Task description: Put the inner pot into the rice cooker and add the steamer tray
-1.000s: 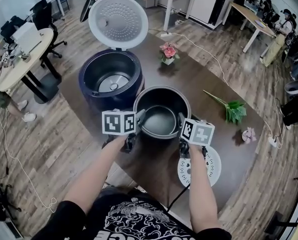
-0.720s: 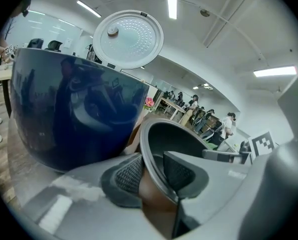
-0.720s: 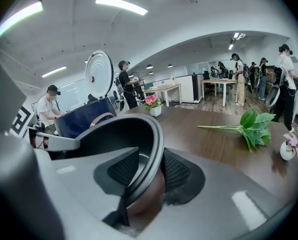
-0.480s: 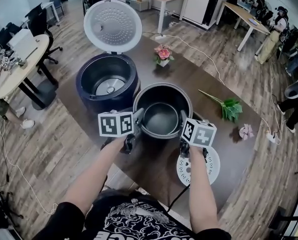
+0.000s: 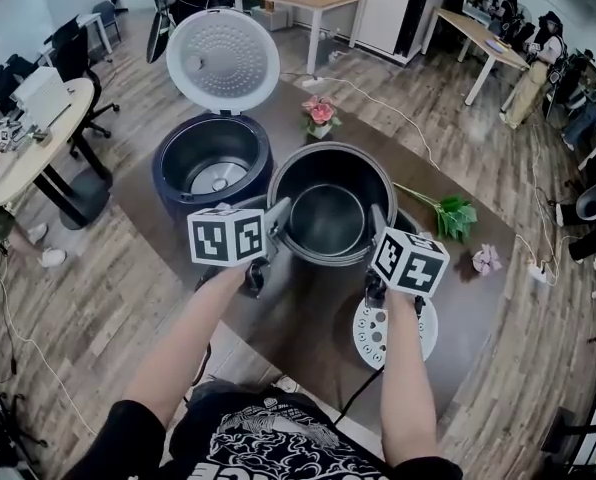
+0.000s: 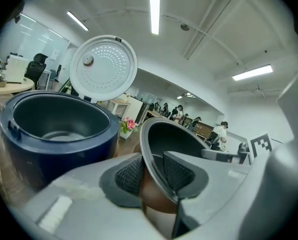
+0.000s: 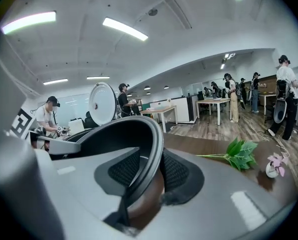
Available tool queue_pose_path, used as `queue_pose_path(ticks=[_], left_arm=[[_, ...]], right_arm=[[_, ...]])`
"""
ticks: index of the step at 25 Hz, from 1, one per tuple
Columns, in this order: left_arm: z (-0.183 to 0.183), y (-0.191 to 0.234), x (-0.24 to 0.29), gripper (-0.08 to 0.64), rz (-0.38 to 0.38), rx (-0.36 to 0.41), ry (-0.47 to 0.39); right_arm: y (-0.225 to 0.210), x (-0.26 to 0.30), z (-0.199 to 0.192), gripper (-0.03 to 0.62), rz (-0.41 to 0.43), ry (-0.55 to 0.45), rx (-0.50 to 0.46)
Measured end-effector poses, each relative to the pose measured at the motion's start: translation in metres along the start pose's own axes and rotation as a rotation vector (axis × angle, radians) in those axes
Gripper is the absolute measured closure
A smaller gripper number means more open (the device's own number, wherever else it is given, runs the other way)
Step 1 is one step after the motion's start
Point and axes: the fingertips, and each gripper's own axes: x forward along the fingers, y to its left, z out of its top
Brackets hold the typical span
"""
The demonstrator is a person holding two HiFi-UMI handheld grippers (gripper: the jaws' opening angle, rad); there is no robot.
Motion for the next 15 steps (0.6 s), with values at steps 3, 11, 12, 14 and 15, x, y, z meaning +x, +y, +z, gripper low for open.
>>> queue_pose_path(ticks=[3,11,12,14,15], left_arm=[[0.017,-0.009,-0.006,0.429,-0.017,0.026,-0.031],[0.055,-0.014,-0.028,0.43,-0.05,0.068,-0.096],[0.061,-0.013,-0.031,0.431,-0.057,0.07,-0.106],[0.072,-0.011,-0.036,0.432,-0.07,0.078,-0.127],[0.077,-0.01,-0.037,0.433,-0.074,0.083,-0.134]], right_arm=[[0.003,-0.008,0.017,0.466,-0.003,-0.045,-0.007],[0.027,-0.022,0.055,0.466,-0.001,-0.139,-0.031],[0.031,-0.023,0.06,0.465,-0.003,-0.152,-0.038],[0.04,-0.025,0.07,0.465,-0.007,-0.177,-0.05],[0.044,-0.025,0.075,0.465,-0.009,-0.188,-0.056]])
